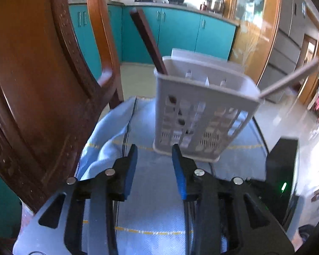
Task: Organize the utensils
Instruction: 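Lower both open grippers back toward the chopsticks on the cloth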
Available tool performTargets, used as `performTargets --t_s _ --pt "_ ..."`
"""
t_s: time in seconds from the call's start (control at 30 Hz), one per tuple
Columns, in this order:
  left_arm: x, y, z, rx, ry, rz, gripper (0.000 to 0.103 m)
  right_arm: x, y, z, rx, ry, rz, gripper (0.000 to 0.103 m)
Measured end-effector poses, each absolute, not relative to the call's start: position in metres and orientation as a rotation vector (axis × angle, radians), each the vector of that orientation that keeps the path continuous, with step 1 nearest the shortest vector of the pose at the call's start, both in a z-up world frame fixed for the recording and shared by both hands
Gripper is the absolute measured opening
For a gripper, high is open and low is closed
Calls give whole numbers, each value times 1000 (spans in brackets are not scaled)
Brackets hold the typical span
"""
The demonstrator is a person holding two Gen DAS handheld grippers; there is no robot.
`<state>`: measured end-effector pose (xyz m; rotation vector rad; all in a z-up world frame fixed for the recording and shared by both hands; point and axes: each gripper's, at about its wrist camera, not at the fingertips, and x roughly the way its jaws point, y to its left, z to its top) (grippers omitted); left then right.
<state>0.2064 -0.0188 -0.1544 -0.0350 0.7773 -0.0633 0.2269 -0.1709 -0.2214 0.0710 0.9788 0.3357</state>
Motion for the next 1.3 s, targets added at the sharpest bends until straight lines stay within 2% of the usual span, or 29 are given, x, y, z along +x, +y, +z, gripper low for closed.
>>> performTargets --t_s 0.03,0.5,0.77,1.0,1.07,1.3 --pt "206 -19 -157 -21 781 -58 36 229 -170 -223 76 984 323 7" --pt "197 -35 -177 95 798 -40 36 214 -237 -215 165 1028 175 6" --pt "209 -50 -199 137 876 -37 40 214 -237 -221 160 1054 166 7" --pt "213 -51 -223 114 973 -64 42 213 -236 -223 179 1056 154 10" --pt "211 -54 -229 131 988 -68 42 213 -237 -222 183 1055 150 15" --pt "211 -60 -244 111 1038 -102 42 214 -236 -221 185 1059 150 19"
